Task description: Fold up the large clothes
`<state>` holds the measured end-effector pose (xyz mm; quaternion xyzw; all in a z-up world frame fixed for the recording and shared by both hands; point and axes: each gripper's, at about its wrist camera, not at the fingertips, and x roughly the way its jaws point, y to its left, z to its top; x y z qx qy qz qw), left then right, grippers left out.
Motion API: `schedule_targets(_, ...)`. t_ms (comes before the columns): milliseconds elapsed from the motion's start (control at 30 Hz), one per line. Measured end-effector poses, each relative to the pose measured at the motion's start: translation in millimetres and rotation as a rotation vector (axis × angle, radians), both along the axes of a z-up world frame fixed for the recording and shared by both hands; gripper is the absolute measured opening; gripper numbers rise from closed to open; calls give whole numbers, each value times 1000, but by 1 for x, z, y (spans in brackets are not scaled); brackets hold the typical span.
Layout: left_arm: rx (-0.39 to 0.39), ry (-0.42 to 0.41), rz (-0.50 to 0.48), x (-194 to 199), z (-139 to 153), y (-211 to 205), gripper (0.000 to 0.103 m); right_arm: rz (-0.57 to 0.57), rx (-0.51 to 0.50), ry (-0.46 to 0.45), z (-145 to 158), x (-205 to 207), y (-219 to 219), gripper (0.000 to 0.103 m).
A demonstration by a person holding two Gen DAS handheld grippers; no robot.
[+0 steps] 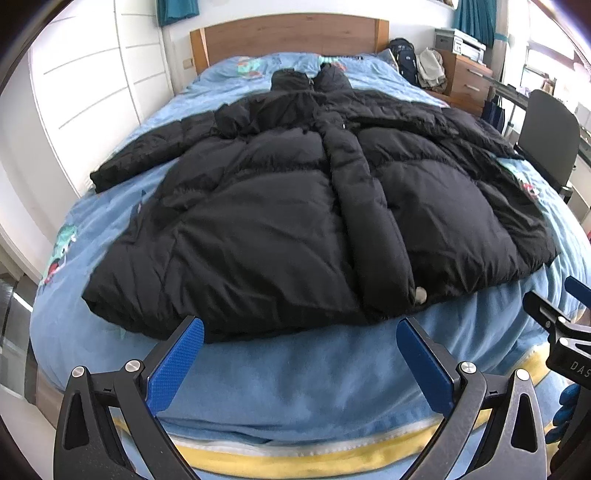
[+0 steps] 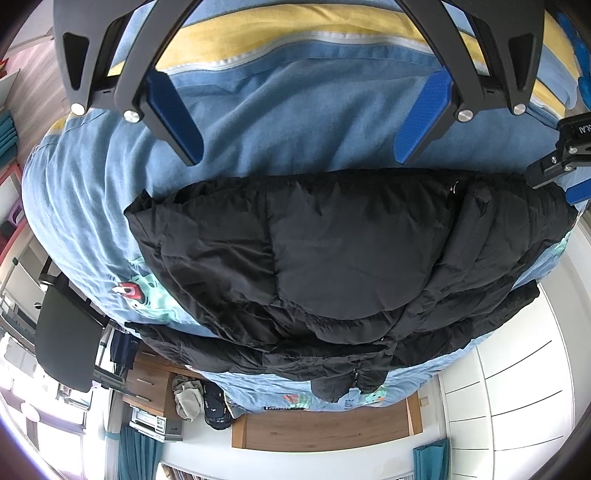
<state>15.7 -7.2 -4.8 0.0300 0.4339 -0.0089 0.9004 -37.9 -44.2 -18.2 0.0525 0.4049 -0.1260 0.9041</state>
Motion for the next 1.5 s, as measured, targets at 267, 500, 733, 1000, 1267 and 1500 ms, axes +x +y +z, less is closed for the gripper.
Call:
schedule_targets(267, 13, -77, 21, 25, 34, 11, 102, -20, -2, -83, 22, 10, -15, 103)
schedule_targets(500, 16, -91, 74, 76, 53, 22, 102, -45, 61, -60, 56, 52, -58, 103)
schedule_targets(733, 23, -101, 110, 144, 57, 36, 102, -107, 179, -85, 70, 121, -127, 103)
schedule_targets(1000, 24, -161, 151, 247, 53, 47, 102, -267, 267, -70, 41, 222, -240, 103)
schedule_targets(1267, 8, -135, 177, 333, 47, 50, 102, -427, 374, -73, 0, 283, -332, 103)
schedule_targets(1500, 29, -63, 249, 349, 48, 66, 102, -586, 516, -93, -27, 294, -392, 103)
